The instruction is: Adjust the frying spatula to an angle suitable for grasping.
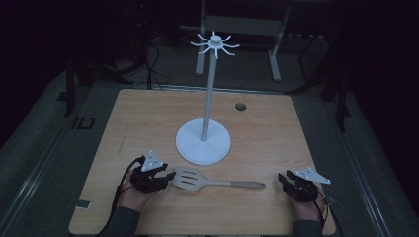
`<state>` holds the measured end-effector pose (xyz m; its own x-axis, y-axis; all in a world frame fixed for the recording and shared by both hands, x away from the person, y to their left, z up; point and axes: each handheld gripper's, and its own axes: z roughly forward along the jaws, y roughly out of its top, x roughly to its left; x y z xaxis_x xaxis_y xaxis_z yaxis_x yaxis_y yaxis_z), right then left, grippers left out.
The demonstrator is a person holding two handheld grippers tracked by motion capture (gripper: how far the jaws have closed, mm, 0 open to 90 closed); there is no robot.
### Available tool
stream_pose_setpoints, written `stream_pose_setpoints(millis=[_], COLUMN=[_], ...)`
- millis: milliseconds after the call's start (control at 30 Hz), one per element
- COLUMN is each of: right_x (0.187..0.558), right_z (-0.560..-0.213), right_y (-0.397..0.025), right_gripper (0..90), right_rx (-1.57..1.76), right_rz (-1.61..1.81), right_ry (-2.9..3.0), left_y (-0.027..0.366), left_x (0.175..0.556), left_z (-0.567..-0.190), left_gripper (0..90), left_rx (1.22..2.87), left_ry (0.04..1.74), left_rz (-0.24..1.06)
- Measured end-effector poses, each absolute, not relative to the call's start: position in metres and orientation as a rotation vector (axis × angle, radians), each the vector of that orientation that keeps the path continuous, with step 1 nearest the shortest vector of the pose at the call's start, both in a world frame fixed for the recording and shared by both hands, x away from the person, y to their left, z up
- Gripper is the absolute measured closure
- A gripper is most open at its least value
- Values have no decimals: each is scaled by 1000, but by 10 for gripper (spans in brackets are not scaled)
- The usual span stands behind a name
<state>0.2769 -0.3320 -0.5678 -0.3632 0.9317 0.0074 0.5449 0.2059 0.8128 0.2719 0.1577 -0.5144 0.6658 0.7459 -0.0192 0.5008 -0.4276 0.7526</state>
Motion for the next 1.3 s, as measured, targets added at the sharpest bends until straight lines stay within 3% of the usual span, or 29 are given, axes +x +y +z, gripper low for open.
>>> stream_pose_setpoints(millis=[867,1300], right_x=[277,277], right_z=[-568,-568], right_y=[-333,-334], right_gripper=[538,523], right_rx=[1385,1389], right_rz=[1015,1009], right_ry=[1969,1967], left_y=[84,46], left_x=[294,302], left_z=[-509,-516], left_gripper=[586,650], left_rx=[2252,2330], left_ry=[766,672], left_rz=[344,289])
